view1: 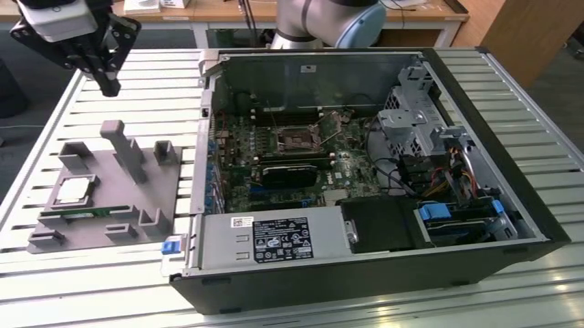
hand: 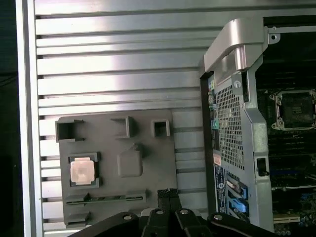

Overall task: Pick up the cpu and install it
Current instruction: 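Reach for the cpu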

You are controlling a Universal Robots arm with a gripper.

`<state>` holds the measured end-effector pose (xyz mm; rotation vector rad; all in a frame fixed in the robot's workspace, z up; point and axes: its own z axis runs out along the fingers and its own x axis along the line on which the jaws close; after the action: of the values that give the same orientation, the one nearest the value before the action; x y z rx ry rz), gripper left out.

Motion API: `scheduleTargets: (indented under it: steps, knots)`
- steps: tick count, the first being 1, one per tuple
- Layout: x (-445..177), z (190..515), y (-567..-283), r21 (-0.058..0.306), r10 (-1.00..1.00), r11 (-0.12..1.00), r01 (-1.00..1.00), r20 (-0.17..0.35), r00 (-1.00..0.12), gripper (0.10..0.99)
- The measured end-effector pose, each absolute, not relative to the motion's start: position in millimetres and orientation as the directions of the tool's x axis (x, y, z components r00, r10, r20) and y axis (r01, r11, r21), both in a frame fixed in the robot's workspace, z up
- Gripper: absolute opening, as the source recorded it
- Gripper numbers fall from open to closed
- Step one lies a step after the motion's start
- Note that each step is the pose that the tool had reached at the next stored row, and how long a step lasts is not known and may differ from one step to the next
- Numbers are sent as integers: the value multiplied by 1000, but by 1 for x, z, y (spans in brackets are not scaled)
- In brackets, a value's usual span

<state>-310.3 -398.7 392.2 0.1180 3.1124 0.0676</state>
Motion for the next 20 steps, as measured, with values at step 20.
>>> scheduleTargets:
  steps: [20]
  knots:
    - [-376,391,-398,45,76,996,75,-25,-997,106]
